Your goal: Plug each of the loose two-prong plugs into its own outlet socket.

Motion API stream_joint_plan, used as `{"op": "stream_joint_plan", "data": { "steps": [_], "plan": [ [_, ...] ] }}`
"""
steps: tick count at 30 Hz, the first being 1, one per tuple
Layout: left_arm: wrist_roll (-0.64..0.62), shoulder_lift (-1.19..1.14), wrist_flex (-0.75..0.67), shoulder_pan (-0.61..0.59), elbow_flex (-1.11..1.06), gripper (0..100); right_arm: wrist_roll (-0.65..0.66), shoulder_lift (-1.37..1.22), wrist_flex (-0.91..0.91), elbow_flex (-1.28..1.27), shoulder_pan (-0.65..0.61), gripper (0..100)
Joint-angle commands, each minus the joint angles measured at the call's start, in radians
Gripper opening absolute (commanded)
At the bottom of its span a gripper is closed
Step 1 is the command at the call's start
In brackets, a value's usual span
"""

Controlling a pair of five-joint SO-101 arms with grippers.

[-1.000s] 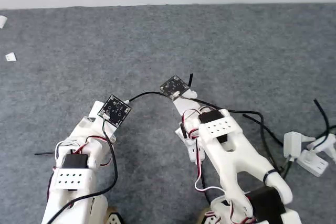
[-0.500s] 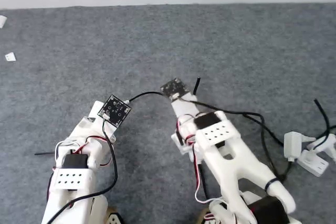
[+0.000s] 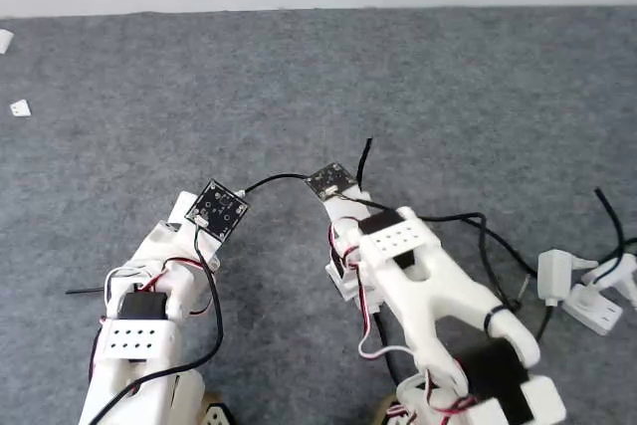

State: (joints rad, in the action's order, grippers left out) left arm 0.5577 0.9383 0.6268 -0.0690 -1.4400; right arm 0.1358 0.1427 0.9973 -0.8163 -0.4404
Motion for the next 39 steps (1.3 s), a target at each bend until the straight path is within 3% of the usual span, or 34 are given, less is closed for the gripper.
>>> {"op": "stream_joint_plan", "data": {
  "steps": [1, 5, 12, 15, 23, 28, 30, 33, 39],
  "plan": [
    [-0.006, 0.017, -0.023, -0.003, 0.012, 1, 0.009, 0.013, 0.028, 0.052, 0.084, 0.7],
    [-0.009, 0.011, -0.051, -0.006, 0.012, 1, 0.014, 0.196, 0.090, 0.051, 0.245, 0.8],
    [-0.011, 0.009, -0.032, -0.008, 0.031, 1, 0.129, 0.478, 0.148, 0.020, 0.812, 0.9],
    [-0.012, 0.008, -0.008, -0.008, 0.044, 1, 0.184, 0.450, 0.124, 0.018, 0.931, 1.1],
    [-0.098, 0.006, -0.005, -0.064, 0.074, 15, 0.210, 0.217, 0.064, 0.095, 0.958, 3.1],
    [-0.098, 0.006, -0.005, -0.063, 0.076, 17, 0.212, 0.088, 0.157, 0.221, 0.951, 28.4],
    [-0.098, 0.006, -0.006, -0.063, 0.077, 17, 0.229, 0.082, 0.219, 0.275, 0.934, 33.6],
    [-0.101, 0.003, -0.005, -0.069, 0.093, 17, 0.226, 0.122, 0.340, 0.359, 0.906, 31.0],
    [-0.196, -0.275, -0.008, -0.152, 0.275, 17, 0.100, 0.306, 0.530, 0.470, 0.817, 11.1]
  ]
}}
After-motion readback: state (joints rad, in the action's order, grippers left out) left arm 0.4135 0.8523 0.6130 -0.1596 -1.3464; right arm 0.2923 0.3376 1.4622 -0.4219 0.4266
